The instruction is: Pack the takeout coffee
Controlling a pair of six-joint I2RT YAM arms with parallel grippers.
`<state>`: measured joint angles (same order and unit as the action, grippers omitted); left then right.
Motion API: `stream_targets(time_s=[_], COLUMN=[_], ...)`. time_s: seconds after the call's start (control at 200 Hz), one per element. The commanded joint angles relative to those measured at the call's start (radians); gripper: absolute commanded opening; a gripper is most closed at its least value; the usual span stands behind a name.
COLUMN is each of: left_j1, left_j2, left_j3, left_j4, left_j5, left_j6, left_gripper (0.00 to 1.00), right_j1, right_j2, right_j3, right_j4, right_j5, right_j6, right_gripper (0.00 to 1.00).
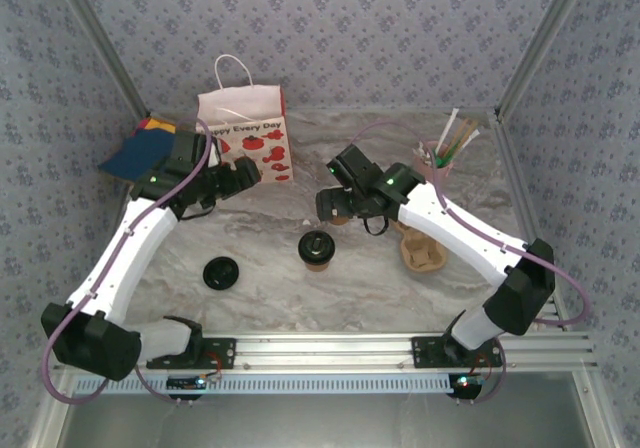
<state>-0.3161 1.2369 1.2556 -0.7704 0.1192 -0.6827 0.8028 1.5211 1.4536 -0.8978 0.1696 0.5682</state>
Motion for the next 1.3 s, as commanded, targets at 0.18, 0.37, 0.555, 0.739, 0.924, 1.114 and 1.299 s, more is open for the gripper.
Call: stream_targets(time_s=[0.18, 0.37, 0.555, 0.739, 0.924, 1.114, 1.299], left_j1=[-0.069, -0.110, -0.178, -0.211, -0.229, -0.229, -0.225], left_j2=[0.076, 0.142, 0.224, 0.359, 0.518, 0.687, 0.711], left_j3=[0.078, 0.152, 0.239, 0.476, 0.778, 1.074, 1.095], left_j4=[0.013, 0.001, -0.025, -0.135, -0.241, -0.476, -0.508], left_j5=[0.008, 0.001, -0.030, -0.137, -0.303, -0.474, -0.509], left_j6=[-0.029, -0.013, 0.026, 0.103, 0.146, -0.110, -0.407], left_gripper=[0.91, 0.91, 0.91, 0.87, 0.83, 0.77, 0.73], right_j1=[-0.096, -0.227, -0.424, -0.511, -0.509, -0.494, -0.465], right_j2=[-0.143, -0.254, -0.371, -0.450, -0.470, -0.492, -0.507], right_j3=[-0.144, -0.282, -0.425, -0.502, -0.529, -0.535, -0.531], right_j4=[0.011, 0.030, 0.035, 0.063, 0.085, 0.104, 0.121], right_j5=[0.006, -0.055, -0.135, -0.184, -0.212, -0.216, -0.205], right_j6=[0.025, 0.027, 0.013, 0.008, 0.027, 0.039, 0.039], right_gripper=[1.00, 0.98, 0.93, 0.93, 0.93, 0.93, 0.93])
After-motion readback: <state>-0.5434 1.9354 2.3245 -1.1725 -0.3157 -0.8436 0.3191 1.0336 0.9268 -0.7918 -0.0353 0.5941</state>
